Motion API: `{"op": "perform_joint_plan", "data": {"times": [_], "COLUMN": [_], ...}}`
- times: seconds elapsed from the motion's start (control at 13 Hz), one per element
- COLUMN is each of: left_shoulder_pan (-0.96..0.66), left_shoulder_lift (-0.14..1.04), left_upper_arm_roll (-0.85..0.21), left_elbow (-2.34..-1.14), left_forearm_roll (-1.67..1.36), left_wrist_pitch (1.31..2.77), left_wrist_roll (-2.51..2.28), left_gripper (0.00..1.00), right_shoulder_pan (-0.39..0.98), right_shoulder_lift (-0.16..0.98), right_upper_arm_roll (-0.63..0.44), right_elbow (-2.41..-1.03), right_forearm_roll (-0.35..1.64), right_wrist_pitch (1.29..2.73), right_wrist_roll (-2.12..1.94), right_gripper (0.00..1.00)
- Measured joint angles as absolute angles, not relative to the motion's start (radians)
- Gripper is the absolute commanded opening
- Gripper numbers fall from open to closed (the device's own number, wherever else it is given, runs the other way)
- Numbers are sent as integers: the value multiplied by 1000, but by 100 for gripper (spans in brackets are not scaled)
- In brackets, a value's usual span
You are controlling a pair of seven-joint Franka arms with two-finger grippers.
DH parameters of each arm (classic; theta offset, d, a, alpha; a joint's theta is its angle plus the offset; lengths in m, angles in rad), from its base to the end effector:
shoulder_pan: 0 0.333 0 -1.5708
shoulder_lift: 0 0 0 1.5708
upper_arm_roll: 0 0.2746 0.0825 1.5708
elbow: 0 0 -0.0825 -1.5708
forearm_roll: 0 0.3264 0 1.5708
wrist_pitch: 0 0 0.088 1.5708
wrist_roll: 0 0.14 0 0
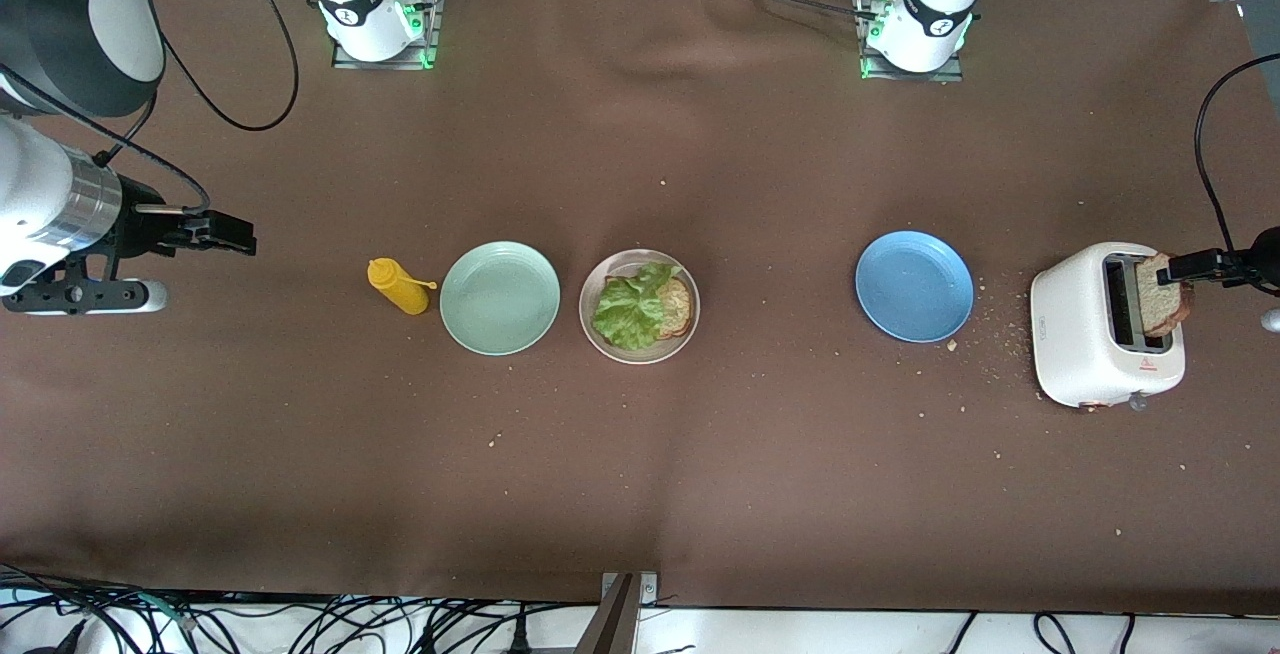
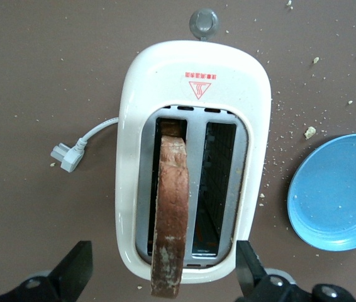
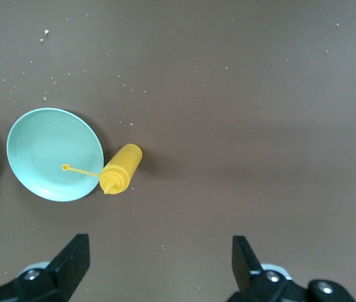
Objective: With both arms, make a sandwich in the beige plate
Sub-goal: 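Grasp the second bread slice in the toaster with the left gripper and lift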
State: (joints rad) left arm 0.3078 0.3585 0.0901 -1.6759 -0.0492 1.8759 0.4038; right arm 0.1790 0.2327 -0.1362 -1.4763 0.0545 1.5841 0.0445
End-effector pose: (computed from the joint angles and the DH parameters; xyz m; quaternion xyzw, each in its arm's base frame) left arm 0.5263 0.2118 0.3376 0.9969 0.0047 -0.0695 0.0369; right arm 0.5467 0.0372 0.4691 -0.9980 0.0020 0.0618 0.0088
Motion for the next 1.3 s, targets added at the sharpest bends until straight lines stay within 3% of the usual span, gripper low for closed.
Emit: {"op": "perform_joint_plan", "data": {"times": [0.08, 0.23, 0.38, 1.0, 1.3], "left_shoulder_pan": [308, 309, 333, 348, 347], "left_shoulder_lift": [367, 378, 380, 379, 378], "left_upper_arm_roll": [90, 90, 90, 73, 46], "left_elbow": [-1679, -1679, -1679, -1665, -1592], "left_forearm_roll": [-49, -49, -52, -65, -65], "left_wrist_pitch": [1887, 1900, 1904, 1829, 1759], "left_wrist_roll": [404, 395, 333, 286, 286], "left_gripper": [74, 27, 1, 0, 0], "right_shoulder_pan": [106, 20, 15, 29, 29], "right_shoulder_lift": [187, 91, 5, 27, 26], "right_upper_arm_roll": [-63, 15, 23, 25, 26], "right_elbow": [-1525, -1589, -1632, -1660, -1654], "right_forearm_roll": [43, 21, -11, -40, -41], "right_wrist_pitch": [1610, 1621, 1613, 1623, 1620], "right_wrist_roll": [54, 57, 54, 52, 52], "right_gripper": [100, 100, 100, 100, 100]}}
